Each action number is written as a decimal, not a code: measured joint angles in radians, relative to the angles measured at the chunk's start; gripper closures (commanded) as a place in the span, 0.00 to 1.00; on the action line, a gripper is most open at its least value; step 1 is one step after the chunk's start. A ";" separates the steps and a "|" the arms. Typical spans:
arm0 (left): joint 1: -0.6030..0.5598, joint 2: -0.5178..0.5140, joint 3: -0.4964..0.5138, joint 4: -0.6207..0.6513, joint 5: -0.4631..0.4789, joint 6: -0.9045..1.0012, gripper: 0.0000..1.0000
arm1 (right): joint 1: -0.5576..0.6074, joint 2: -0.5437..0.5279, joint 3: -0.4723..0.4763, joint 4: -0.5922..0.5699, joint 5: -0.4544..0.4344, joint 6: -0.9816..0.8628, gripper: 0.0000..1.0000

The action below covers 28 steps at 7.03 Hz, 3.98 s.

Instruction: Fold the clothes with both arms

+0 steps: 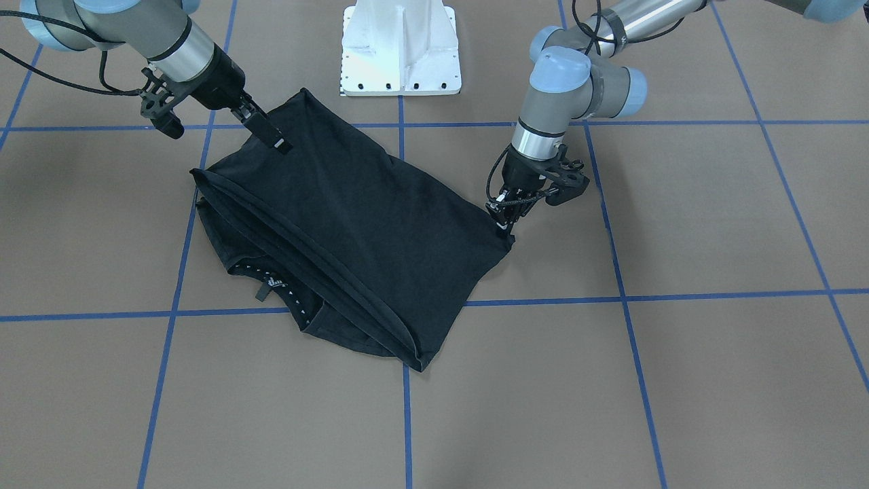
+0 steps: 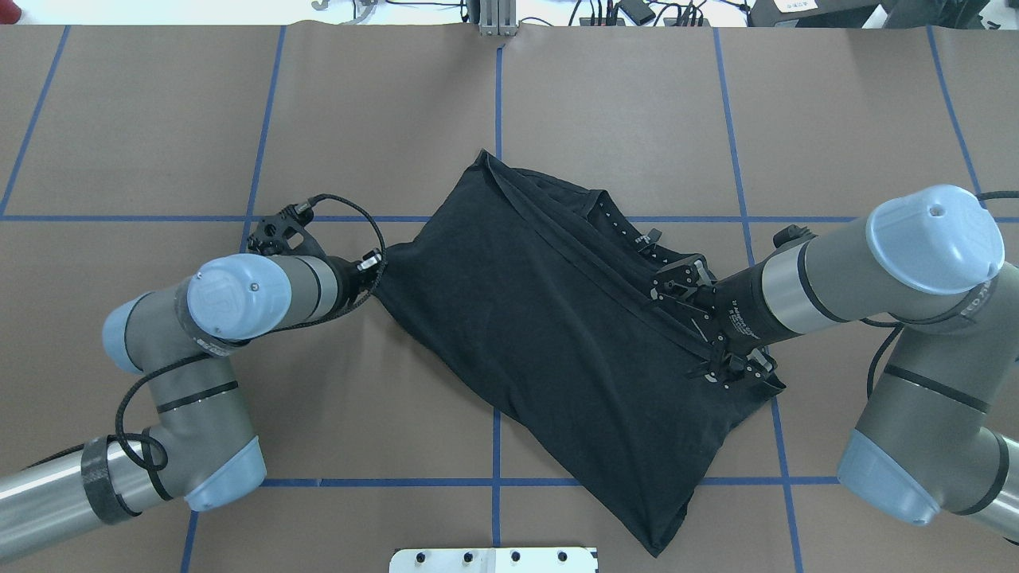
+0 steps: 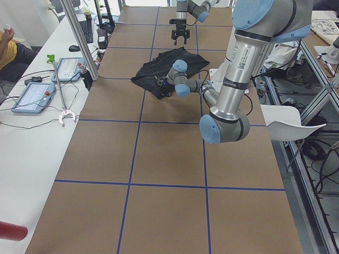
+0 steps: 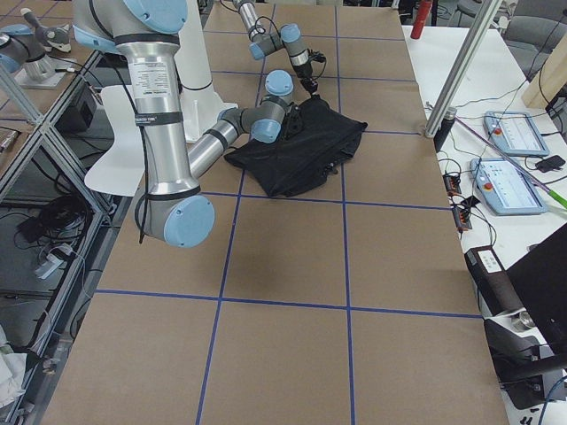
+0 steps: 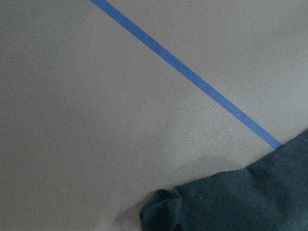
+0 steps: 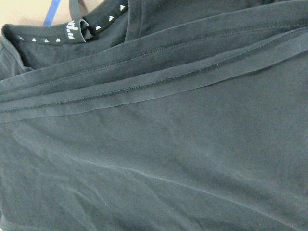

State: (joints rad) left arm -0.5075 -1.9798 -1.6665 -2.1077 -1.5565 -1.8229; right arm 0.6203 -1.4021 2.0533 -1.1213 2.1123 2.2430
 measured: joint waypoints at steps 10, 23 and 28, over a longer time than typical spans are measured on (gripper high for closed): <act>-0.328 -0.702 0.976 -0.466 -0.108 0.395 0.00 | 0.068 0.078 -0.007 -0.082 -0.105 0.002 0.00; -0.337 -0.044 0.071 -0.189 -0.298 0.395 0.01 | -0.311 0.488 -0.293 -0.768 -0.523 -1.200 0.83; -0.335 -0.043 0.073 -0.189 -0.297 0.394 0.01 | -0.302 0.486 -0.299 -0.765 -0.521 -1.229 1.00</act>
State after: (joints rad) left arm -0.8422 -2.0233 -1.5931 -2.2967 -1.8531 -1.4285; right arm 0.3186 -0.9161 1.7540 -1.8861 1.5909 1.0137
